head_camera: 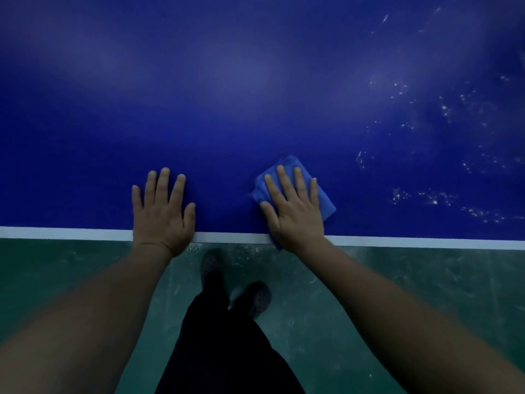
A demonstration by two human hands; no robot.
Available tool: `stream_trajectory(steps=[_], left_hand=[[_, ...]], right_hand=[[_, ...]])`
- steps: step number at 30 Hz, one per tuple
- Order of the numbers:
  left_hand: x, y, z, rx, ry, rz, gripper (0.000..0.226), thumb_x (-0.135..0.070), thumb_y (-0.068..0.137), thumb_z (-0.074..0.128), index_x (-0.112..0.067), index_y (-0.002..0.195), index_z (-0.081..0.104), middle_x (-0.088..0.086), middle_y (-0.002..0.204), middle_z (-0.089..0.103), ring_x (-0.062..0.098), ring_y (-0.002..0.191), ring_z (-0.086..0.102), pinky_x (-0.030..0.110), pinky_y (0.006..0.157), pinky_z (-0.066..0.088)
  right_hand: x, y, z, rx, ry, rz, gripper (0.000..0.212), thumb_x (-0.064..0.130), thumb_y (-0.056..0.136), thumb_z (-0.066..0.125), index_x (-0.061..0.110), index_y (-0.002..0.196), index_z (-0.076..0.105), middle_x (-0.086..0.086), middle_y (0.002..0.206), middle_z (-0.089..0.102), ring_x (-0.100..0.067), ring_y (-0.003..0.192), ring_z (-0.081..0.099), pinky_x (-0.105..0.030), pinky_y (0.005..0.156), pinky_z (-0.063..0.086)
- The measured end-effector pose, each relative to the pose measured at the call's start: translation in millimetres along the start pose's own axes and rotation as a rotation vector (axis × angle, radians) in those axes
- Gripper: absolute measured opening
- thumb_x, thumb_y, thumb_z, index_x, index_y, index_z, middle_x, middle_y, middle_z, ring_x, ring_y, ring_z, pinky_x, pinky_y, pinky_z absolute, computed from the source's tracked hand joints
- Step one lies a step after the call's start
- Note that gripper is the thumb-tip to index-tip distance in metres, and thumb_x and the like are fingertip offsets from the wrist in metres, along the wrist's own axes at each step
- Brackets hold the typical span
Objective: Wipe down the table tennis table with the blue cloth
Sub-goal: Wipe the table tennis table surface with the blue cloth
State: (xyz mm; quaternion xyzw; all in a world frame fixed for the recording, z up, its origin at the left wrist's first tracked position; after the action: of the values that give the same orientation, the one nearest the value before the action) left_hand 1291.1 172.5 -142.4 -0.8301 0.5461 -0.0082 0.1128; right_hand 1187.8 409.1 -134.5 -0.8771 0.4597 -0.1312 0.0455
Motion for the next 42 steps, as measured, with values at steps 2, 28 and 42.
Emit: stream_trajectory(steps=[2,28,42], left_hand=[[-1.4,0.0,-2.2,0.01,0.016,0.005,0.075,-0.055,0.096,0.013,-0.016,0.159,0.021,0.012,0.168,0.011,0.031,0.155,0.001,0.053,0.124,-0.002],[-254.5,304.2,-48.7,-0.005,-0.256,0.162,0.064,-0.04,0.104,0.029,-0.015,0.161,0.012,0.006,0.169,0.0,0.021,0.155,-0.008,0.045,0.125,-0.008],[-255.1,319.8,-32.1,-0.083,-0.095,0.069,0.063,-0.046,0.102,0.018,-0.016,0.156,0.031,0.008,0.166,0.019,0.024,0.155,0.006,0.056,0.122,0.005]], right_hand=[[-15.0,-7.5,-1.9,0.001,-0.022,-0.104,0.061,0.055,0.103,0.019,0.031,0.159,0.02,0.002,0.168,0.01,-0.026,0.155,-0.002,-0.054,0.123,-0.003],[-210.8,168.5,-77.6,-0.021,-0.113,-0.323,0.06,0.05,0.102,0.031,0.029,0.158,0.026,0.0,0.167,0.018,-0.028,0.155,0.006,-0.057,0.121,0.011],[-254.0,381.6,-127.5,-0.037,-0.069,-0.276,0.061,0.05,0.1,0.023,0.028,0.157,0.029,0.002,0.166,0.02,-0.025,0.154,0.01,-0.053,0.123,0.004]])
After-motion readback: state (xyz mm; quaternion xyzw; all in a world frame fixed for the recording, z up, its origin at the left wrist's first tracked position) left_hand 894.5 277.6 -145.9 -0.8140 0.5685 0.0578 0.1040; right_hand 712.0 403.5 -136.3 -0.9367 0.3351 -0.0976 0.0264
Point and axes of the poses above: each hand's wrist, its own y-axis towards the middle knuckle, its own z-axis out of the palm, x = y × z, the point moved 10 cm from there along y, towards the middle knuckle
